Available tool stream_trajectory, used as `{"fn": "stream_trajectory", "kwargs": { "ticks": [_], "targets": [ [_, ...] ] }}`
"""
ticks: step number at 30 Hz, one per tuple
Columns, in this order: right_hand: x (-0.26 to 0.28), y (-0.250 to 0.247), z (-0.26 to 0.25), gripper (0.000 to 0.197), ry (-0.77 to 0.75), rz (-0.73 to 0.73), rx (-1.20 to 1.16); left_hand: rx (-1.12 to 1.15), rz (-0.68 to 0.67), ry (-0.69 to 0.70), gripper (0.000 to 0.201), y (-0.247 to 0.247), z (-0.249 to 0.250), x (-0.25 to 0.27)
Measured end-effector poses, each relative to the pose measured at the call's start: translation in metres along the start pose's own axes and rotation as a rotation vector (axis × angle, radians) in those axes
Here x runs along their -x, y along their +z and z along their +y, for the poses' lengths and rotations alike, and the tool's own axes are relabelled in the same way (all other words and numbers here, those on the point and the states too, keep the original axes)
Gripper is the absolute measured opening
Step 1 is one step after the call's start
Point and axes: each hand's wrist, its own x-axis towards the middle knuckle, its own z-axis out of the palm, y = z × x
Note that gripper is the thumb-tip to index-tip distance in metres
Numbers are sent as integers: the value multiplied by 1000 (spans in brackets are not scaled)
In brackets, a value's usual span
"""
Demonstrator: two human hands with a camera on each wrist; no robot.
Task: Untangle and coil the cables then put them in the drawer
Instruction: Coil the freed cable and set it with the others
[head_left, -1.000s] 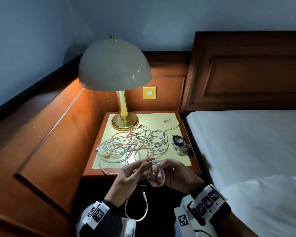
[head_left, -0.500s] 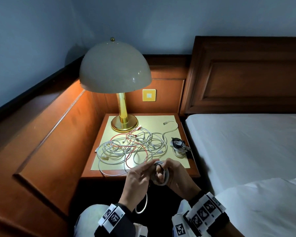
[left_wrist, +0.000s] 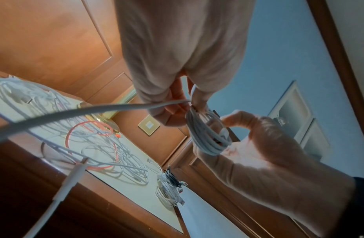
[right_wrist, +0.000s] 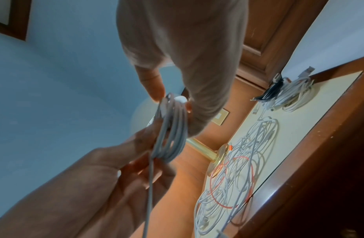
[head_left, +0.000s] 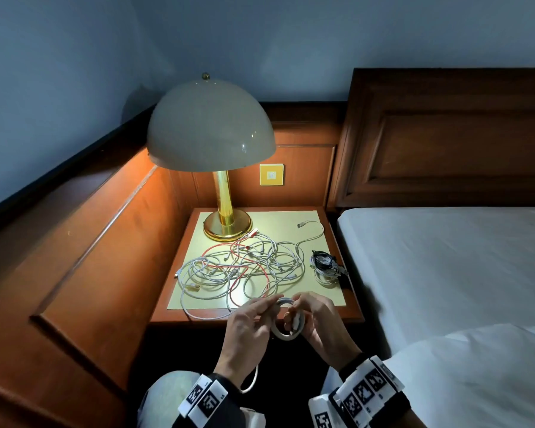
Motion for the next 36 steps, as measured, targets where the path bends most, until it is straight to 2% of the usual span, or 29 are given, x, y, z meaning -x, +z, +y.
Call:
{"fn": "stream_trajectory", "kwargs": {
  "ticks": [3, 8, 13, 15, 21, 25, 28, 30, 33, 35, 36],
  "targets": [
    [1, -4, 3, 14, -62, -19, -3, -1, 57, -5, 40, -4, -1, -1],
    [8, -9, 3, 20, -232, -88, 274, 70, 59, -56, 30, -13, -5, -7],
    [8, -8, 4, 13, -255, -15, 218, 488, 16, -214, 35, -14, 3, -2],
    [7, -7, 5, 14, -256, 14, 198, 577, 25, -259, 33, -14, 3, -1],
    [7, -7, 3, 14, -263, 43, 195, 607, 41, -259, 30, -14, 5, 0],
    [7, -9, 8, 18, -267, -4, 138, 547, 73, -227, 27, -14, 5, -3],
    [5, -11, 20, 31, -146, 48, 55, 533, 102, -227, 27, -14, 7, -3],
    [2, -11, 37, 33, -4, 54, 217, 558, 113, -224, 28, -12, 11, -3],
    [2, -3, 68, 47, 288, -96, 414, 603, 108, -211, 33, -9, 15, -3],
    [3, 5, 85, 42, 375, -194, 334, 615, 100, -215, 33, -8, 17, -4],
    [4, 8, 91, 39, 372, -215, 272, 615, 96, -214, 33, -8, 18, -4]
  ]
}}
